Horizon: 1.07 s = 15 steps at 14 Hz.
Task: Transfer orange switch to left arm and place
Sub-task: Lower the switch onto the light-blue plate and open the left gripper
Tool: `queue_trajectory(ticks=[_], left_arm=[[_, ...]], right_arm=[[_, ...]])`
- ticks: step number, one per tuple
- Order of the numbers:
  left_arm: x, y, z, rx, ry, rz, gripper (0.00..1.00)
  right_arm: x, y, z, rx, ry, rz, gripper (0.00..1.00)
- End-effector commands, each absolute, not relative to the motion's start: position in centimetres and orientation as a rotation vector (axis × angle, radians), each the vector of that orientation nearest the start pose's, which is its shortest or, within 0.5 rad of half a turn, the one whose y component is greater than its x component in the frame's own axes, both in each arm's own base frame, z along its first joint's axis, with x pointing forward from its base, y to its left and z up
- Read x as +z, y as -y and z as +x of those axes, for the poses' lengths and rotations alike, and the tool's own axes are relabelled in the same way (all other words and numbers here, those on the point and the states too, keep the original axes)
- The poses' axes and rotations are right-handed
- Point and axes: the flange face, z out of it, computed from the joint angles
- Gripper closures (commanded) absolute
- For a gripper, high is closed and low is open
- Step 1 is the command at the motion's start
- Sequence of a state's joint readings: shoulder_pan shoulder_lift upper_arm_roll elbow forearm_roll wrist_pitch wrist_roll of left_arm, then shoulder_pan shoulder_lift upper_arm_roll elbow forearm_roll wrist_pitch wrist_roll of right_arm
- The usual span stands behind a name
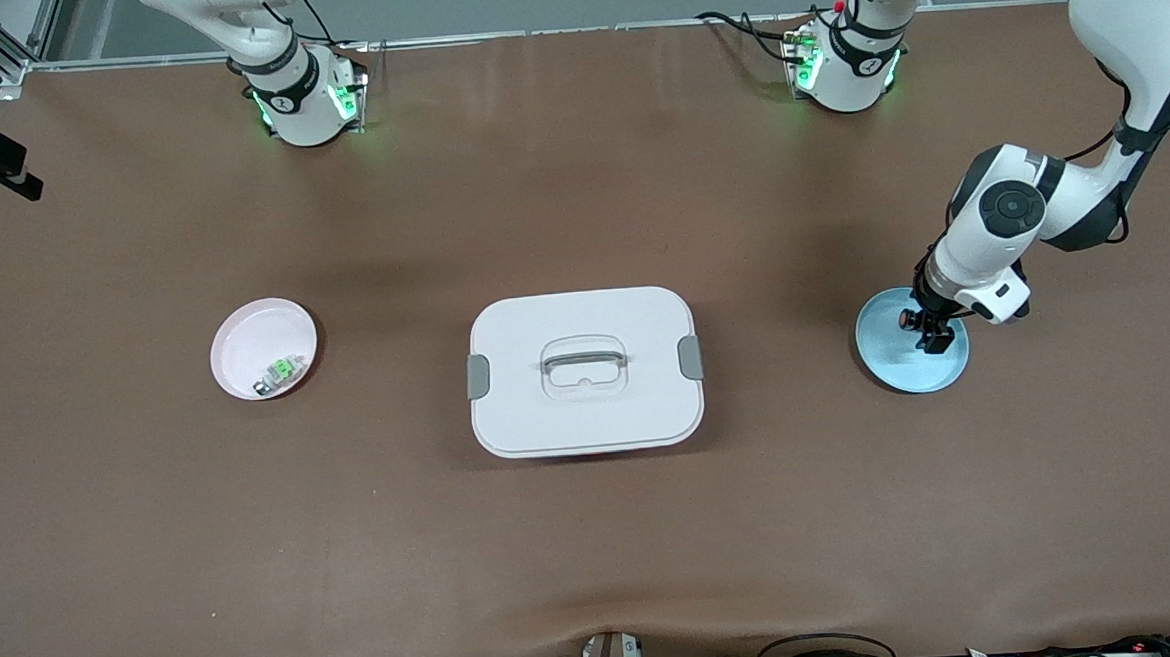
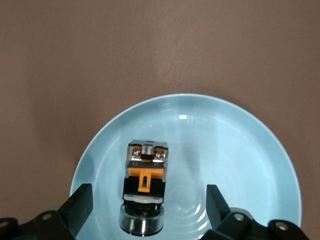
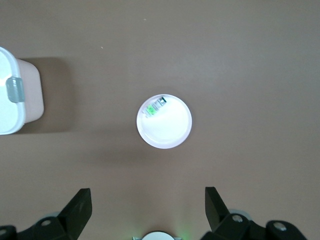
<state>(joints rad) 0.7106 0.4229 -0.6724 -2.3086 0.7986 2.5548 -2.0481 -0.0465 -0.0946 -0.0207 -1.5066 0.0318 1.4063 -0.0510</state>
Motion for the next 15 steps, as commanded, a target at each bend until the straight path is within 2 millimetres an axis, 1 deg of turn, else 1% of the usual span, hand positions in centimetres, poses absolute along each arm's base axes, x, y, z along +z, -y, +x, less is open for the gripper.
queue_trajectory(ticks=[1,2,4,5,9,11,15], left_arm=[[21.4,2.5,53.2,-0.263,1.995,-2.245,0.00],[21.9,3.0,53.7,-0.276,2.005,-2.236,0.00],[22.5,2.8,54.5,-0.291,2.013,-2.225,0.00],[22.5,2.8,54.5,-0.292,2.013,-2.223,0.00],[23.2,2.9,55.3,-0.284,2.030,-2.204,0.00],[24.4,2.8,55.4,-0.271,2.036,-2.217,0.00],[28.1,2.5,54.9,-0.188,1.885,-2.395,0.00]], right_arm=[[68.2,2.6,51.6,-0.033,-0.027,-3.084,0.00],[67.7,2.4,52.1,-0.032,-0.042,-3.084,0.00],[67.3,2.5,53.0,-0.026,-0.076,-3.085,0.00],[67.3,2.2,53.2,-0.026,-0.076,-3.085,0.00],[67.4,0.7,53.4,-0.026,-0.078,-3.097,0.00],[67.9,0.7,53.3,-0.035,-0.077,-3.097,0.00],[67.6,0.6,53.4,-0.023,-0.077,-3.094,0.00]])
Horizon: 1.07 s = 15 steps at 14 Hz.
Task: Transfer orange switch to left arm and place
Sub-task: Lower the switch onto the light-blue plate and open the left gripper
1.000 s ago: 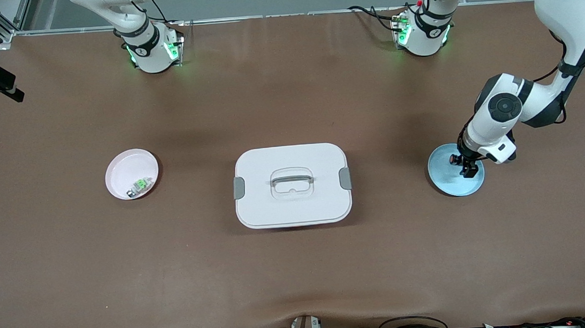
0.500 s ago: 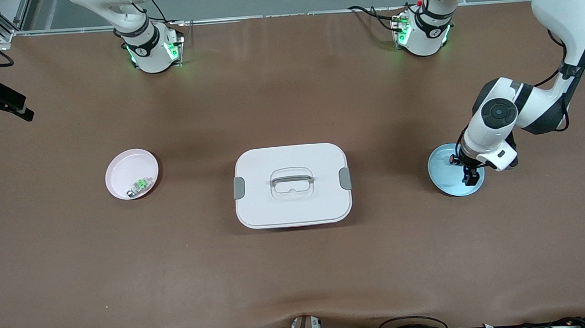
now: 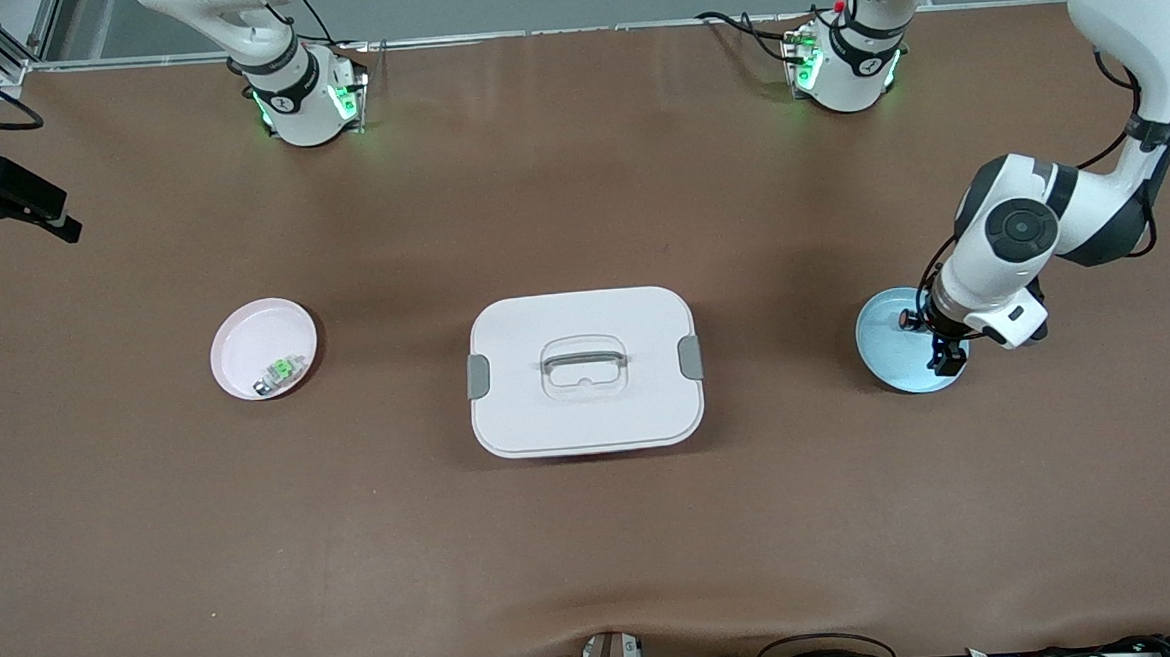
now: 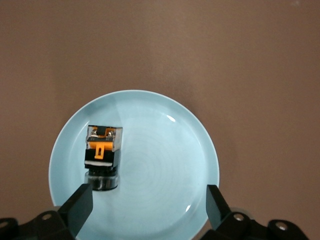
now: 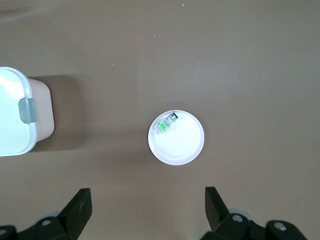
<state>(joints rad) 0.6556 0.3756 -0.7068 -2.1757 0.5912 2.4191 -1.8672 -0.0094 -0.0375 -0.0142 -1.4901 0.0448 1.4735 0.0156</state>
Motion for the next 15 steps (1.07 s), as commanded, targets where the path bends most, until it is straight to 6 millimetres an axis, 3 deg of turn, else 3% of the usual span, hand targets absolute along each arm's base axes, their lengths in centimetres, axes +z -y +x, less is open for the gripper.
queue_trajectory(ticks=[1,7,10,15], left_arm=[[28.8,2.4,54.5,-0.174,1.841,-2.436,0.00],[31.9,2.7,53.0,-0.095,1.389,-2.789,0.00],[33.0,4.2,52.4,-0.092,1.020,-2.967,0.00],[33.4,4.4,52.0,-0.096,0.403,-3.101,0.00]], right_arm=[[67.6,0.6,53.4,-0.023,-0.076,-3.090,0.00],[66.5,-0.3,54.0,0.006,-0.055,-3.088,0.00],[66.4,-0.7,54.2,0.001,-0.044,-3.088,0.00],[66.4,-1.1,54.1,0.014,-0.031,-3.087,0.00]])
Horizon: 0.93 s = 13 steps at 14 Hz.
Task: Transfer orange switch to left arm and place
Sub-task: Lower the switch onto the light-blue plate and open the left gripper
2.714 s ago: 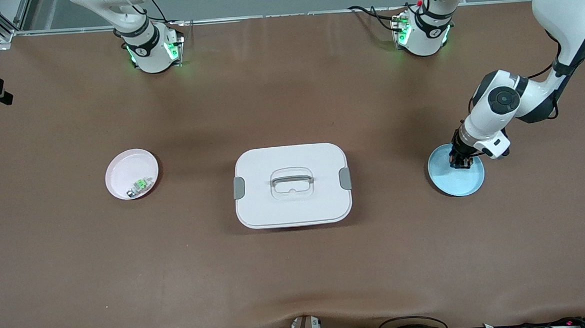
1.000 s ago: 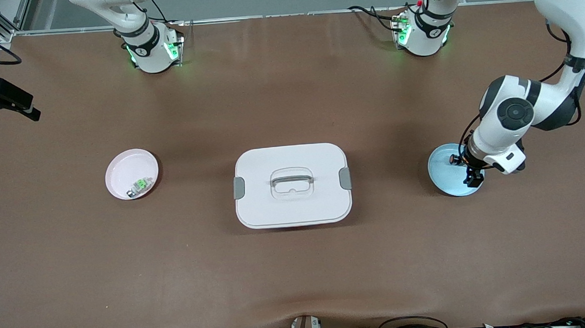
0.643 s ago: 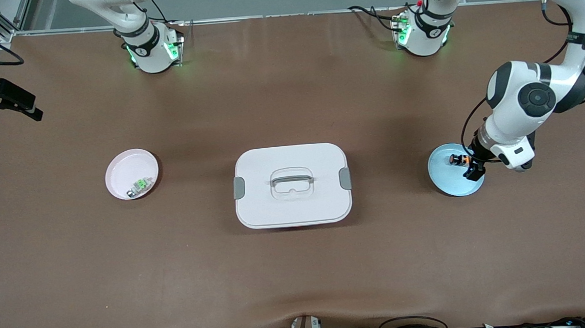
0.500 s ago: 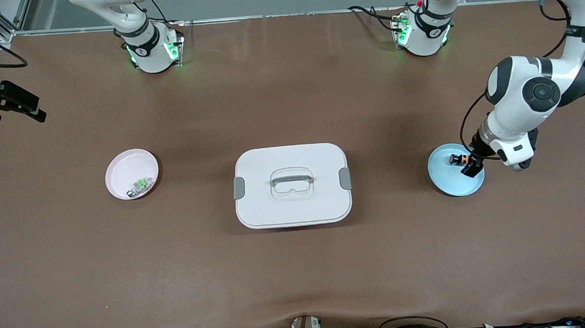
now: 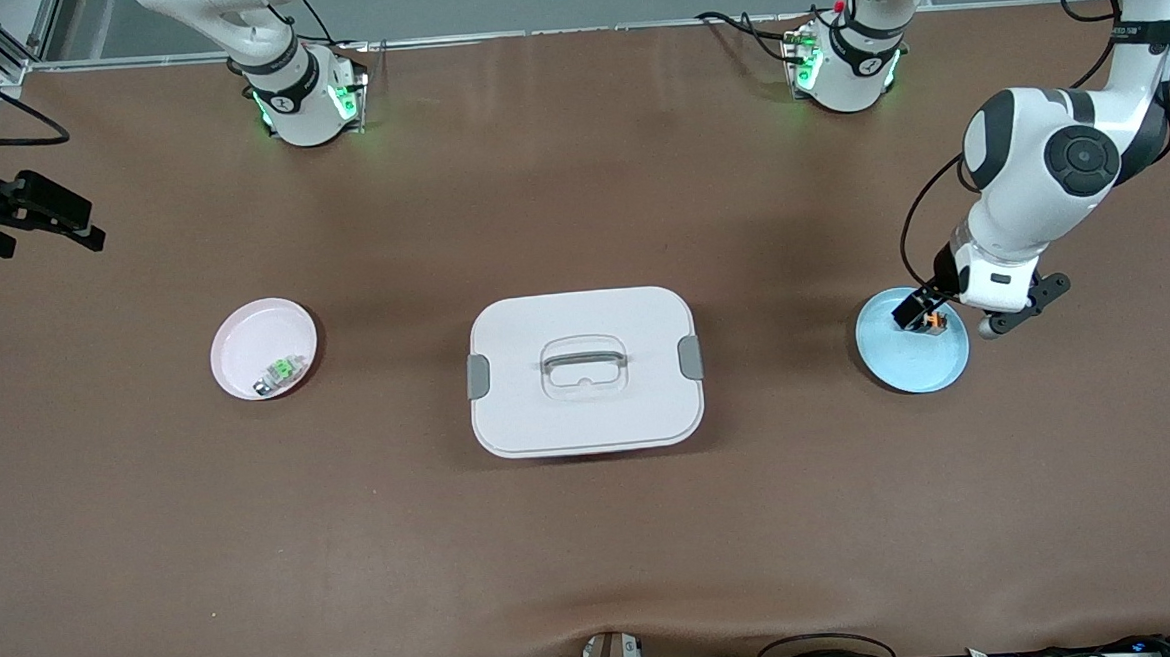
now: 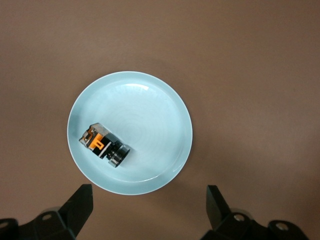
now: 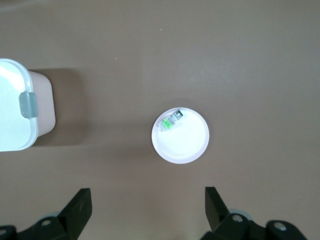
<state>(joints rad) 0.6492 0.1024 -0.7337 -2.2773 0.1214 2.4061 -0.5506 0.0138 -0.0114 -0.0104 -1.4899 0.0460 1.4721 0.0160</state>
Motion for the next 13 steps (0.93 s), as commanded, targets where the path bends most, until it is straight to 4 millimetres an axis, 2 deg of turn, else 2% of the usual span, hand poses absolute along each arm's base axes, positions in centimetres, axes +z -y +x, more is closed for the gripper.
queue_trajectory(ticks=[1,4,9,11,13], left_arm=[[33.6,4.4,52.0,-0.102,0.276,-3.113,0.00],[35.2,4.2,52.0,-0.142,-0.001,-3.138,0.00],[37.3,4.0,52.8,-0.213,-0.017,-3.121,0.00],[39.3,4.0,54.1,-0.235,-0.005,-3.128,0.00],[41.8,3.7,55.2,-0.182,0.001,-3.131,0.00]], right_arm=[[66.2,-1.1,54.1,0.020,-0.019,-3.087,0.00],[65.9,-1.6,54.0,0.056,-0.004,-3.087,0.00],[66.0,-2.2,54.0,0.050,0.005,-3.089,0.00],[66.1,-1.9,54.0,0.047,-0.002,-3.087,0.00],[66.6,-1.7,53.8,0.037,0.008,-3.088,0.00]])
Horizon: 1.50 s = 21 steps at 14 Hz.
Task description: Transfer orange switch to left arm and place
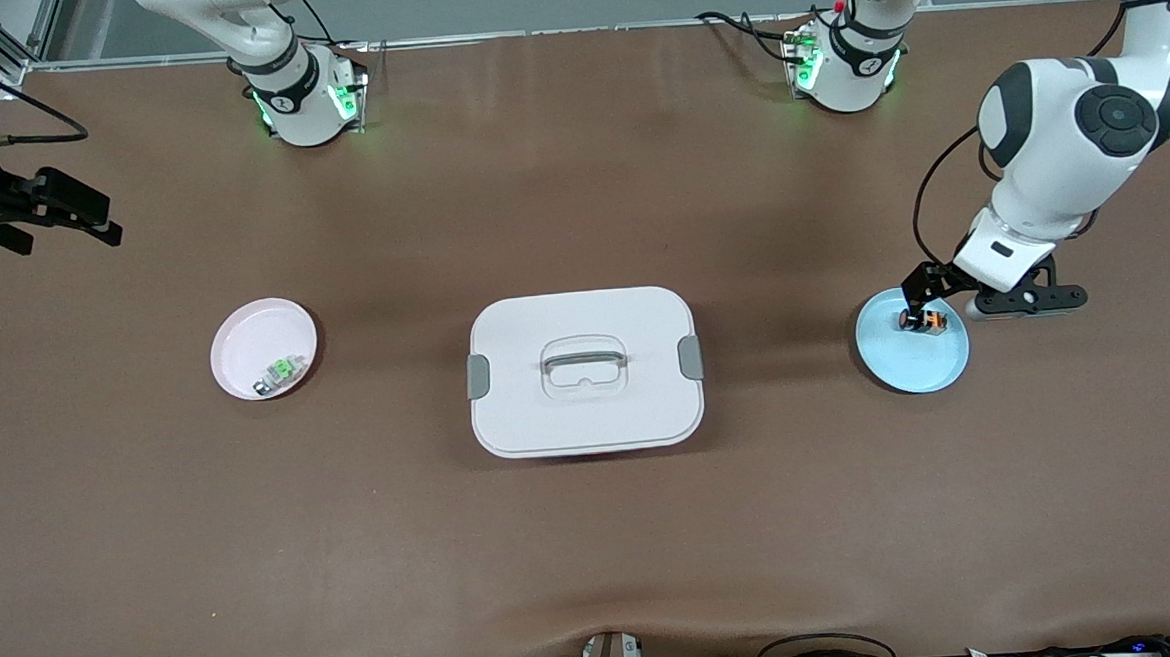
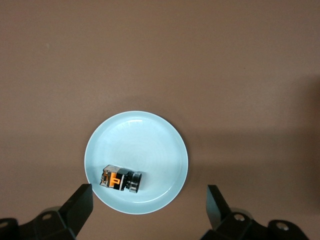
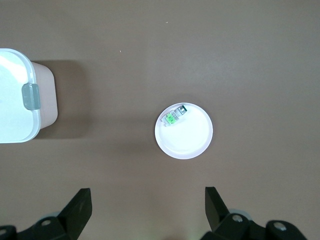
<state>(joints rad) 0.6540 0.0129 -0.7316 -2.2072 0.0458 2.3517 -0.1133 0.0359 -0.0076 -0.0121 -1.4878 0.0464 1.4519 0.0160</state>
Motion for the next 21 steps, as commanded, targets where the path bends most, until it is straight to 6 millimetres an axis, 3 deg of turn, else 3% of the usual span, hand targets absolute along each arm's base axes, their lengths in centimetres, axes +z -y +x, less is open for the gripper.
queue_trajectory(ticks=[1,6,11,13,16,21], left_arm=[[43.1,3.4,55.5,-0.142,0.005,-3.131,0.00],[47.6,2.6,55.8,-0.016,0.018,-3.121,0.00],[53.2,2.4,56.1,0.015,0.026,-3.121,0.00],[53.8,2.4,56.1,0.022,0.027,-3.124,0.00],[53.6,2.6,56.2,0.026,0.028,-3.133,0.00],[53.6,3.2,56.2,0.027,0.018,-3.139,0.00]], right_arm=[[66.7,-1.5,53.7,0.035,0.001,-3.088,0.00],[65.6,-3.6,54.3,0.053,0.059,-3.101,0.00],[66.7,-0.9,55.9,-0.149,-0.034,-3.106,0.00],[66.5,-0.2,55.8,-0.126,-0.052,-3.104,0.00],[65.9,-1.1,54.9,-0.002,-0.017,-3.110,0.00],[65.8,-0.7,55.2,-0.018,-0.007,-3.245,0.00]])
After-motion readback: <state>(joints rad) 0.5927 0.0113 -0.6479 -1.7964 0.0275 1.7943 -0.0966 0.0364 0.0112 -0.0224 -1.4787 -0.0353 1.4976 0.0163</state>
